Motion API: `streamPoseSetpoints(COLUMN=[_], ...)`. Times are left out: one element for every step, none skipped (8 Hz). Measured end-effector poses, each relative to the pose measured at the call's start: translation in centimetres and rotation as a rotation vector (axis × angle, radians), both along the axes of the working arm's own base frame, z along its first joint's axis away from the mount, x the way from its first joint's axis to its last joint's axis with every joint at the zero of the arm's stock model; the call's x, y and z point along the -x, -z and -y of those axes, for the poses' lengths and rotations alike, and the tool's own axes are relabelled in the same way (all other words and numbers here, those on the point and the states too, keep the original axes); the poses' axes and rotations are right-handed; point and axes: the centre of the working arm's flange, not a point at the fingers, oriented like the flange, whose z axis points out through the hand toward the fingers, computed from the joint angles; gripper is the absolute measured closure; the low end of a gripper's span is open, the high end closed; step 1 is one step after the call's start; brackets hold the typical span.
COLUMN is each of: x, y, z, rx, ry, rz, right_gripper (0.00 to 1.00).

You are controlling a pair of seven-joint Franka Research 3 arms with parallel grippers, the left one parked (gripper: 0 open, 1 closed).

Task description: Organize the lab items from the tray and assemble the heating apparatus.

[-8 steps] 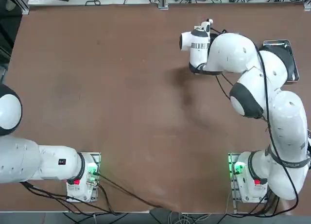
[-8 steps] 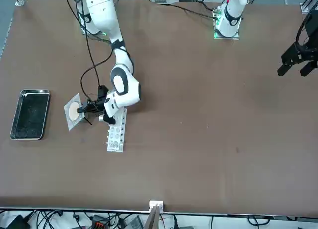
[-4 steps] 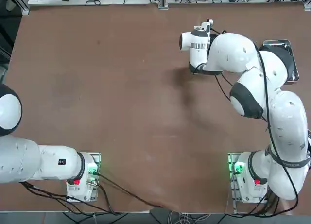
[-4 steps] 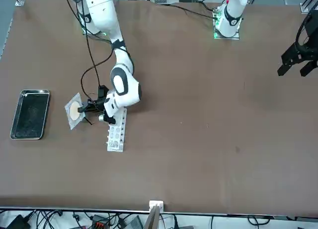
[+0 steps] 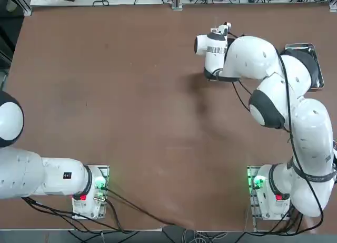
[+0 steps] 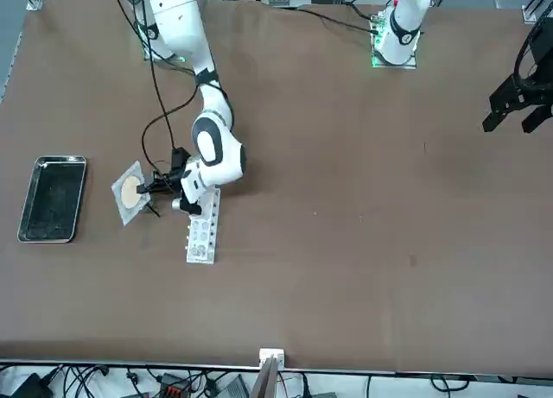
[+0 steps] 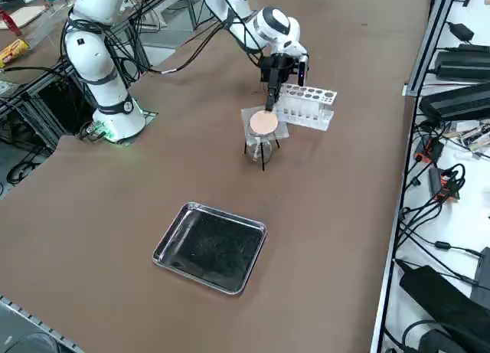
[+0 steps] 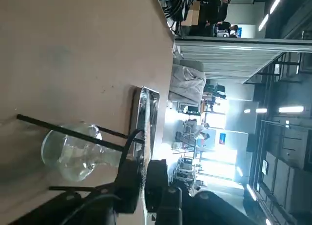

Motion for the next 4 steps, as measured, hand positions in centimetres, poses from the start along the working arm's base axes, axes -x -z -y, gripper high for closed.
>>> streamPoseSetpoints(x=[0.18,0.29,0.33,0.33], y=[0.05,0.07,0.07,0.07], z=[-0.27,-0.46,-0.52,-0.52], rx=[-0.005,-0.006,-0.007,-0.007], ry=[0.0,-0.001,-0.002,-0.002], rz=[-0.002,-0.002,-0.002,-0.002], right_gripper=[0.85,0.82,0.78,0.67])
